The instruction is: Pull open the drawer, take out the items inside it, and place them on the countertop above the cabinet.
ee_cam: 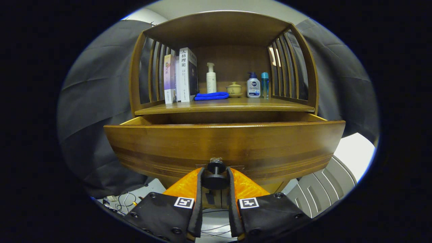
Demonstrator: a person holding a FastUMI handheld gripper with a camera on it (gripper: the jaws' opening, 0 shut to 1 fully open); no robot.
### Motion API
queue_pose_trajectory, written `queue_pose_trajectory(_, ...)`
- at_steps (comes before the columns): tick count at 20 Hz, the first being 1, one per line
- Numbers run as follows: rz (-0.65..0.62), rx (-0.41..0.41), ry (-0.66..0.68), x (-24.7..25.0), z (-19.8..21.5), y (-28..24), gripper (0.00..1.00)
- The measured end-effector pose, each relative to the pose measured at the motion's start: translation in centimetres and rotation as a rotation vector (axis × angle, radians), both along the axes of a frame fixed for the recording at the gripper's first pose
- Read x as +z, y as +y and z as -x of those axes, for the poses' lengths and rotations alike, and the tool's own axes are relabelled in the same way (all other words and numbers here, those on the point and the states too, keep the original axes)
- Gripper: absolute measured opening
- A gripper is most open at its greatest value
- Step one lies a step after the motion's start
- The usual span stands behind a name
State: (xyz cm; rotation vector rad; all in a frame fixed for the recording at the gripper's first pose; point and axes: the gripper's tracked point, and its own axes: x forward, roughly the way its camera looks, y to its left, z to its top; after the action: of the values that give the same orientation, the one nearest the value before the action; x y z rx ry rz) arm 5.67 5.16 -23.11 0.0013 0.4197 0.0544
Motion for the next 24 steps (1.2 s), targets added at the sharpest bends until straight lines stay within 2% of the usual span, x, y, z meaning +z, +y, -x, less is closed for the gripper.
queue_pose_trajectory(24, 0.025, 0.075, -0.016, -0.1, 7.0, 0.6, 0.36)
